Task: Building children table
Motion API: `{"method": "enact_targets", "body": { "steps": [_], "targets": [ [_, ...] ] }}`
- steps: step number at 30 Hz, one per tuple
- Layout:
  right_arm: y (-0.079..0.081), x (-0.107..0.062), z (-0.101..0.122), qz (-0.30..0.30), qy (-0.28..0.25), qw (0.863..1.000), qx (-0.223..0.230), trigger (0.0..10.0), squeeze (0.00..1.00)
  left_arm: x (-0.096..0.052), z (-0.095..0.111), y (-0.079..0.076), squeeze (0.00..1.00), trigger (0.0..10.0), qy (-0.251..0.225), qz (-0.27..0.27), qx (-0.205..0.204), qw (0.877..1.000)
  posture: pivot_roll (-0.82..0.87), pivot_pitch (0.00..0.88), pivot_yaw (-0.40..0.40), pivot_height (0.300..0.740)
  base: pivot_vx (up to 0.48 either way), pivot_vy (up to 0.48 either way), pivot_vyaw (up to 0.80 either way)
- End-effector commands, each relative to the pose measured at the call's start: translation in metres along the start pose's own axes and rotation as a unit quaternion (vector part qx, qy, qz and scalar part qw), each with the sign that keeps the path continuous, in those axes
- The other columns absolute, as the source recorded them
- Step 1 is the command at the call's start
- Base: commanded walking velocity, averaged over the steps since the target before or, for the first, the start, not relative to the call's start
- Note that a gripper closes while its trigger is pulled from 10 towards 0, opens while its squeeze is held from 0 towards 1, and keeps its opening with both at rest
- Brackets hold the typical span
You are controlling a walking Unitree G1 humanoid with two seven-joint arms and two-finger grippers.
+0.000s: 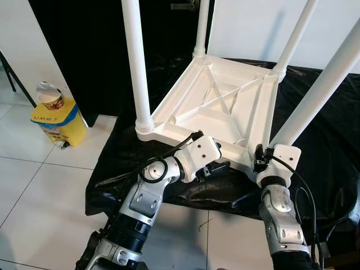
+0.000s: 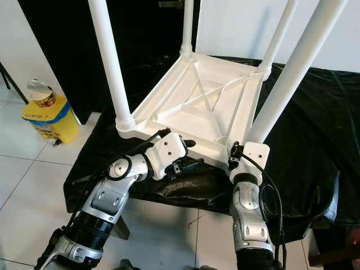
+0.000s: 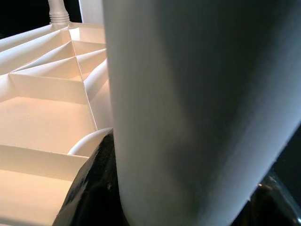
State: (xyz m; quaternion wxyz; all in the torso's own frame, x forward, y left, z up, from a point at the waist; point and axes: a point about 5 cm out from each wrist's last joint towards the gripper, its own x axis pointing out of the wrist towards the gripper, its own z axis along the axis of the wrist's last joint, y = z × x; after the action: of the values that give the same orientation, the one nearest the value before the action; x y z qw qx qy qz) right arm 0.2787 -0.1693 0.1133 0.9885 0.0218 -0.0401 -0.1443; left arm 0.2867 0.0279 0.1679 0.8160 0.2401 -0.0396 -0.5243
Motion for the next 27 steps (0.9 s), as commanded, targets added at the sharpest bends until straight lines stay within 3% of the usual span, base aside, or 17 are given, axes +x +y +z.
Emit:
{"method": "enact_targets", "body": {
  "steps": [1, 14, 15, 20, 27],
  "targets": [
    [-0.002, -0.004, -0.008, -0.006, 0.02, 1.0, -0.007, 10.0, 0.0, 0.0, 0.0, 0.006, 0.0, 10.0, -0.002, 0.057, 0.001, 0.998, -0.03, 0.021, -0.035, 0.74, 0.0, 0.0, 0.0],
    [0.001, 0.0, 0.001, 0.004, 0.006, 1.0, -0.018, 10.0, 0.0, 0.011, 0.006, 0.006, 0.0, 10.0, -0.017, 0.05, 0.003, 0.999, -0.06, 0.007, -0.029, 0.74, 0.0, 0.0, 0.0],
    [0.001, 0.0, 0.004, 0.013, 0.0, 1.0, -0.014, 10.0, 1.0, 0.012, 0.008, 0.006, 0.0, 10.0, -0.02, 0.049, 0.004, 0.999, -0.07, 0.007, -0.028, 0.74, 0.0, 0.0, 0.0],
    [0.001, 0.0, 0.006, 0.022, -0.007, 1.0, -0.012, 10.0, 1.0, 0.013, 0.008, 0.007, 0.0, 10.0, -0.021, 0.048, 0.004, 0.999, -0.07, 0.005, -0.025, 0.74, 0.0, 0.0, 0.0],
    [-0.016, -0.004, 0.013, 0.114, -0.033, 0.993, -0.021, 10.0, 1.0, 0.012, 0.006, 0.007, 0.0, 10.0, -0.018, 0.047, 0.004, 0.999, -0.08, 0.014, -0.021, 0.74, 0.0, 0.0, 0.0]
  ]
}}
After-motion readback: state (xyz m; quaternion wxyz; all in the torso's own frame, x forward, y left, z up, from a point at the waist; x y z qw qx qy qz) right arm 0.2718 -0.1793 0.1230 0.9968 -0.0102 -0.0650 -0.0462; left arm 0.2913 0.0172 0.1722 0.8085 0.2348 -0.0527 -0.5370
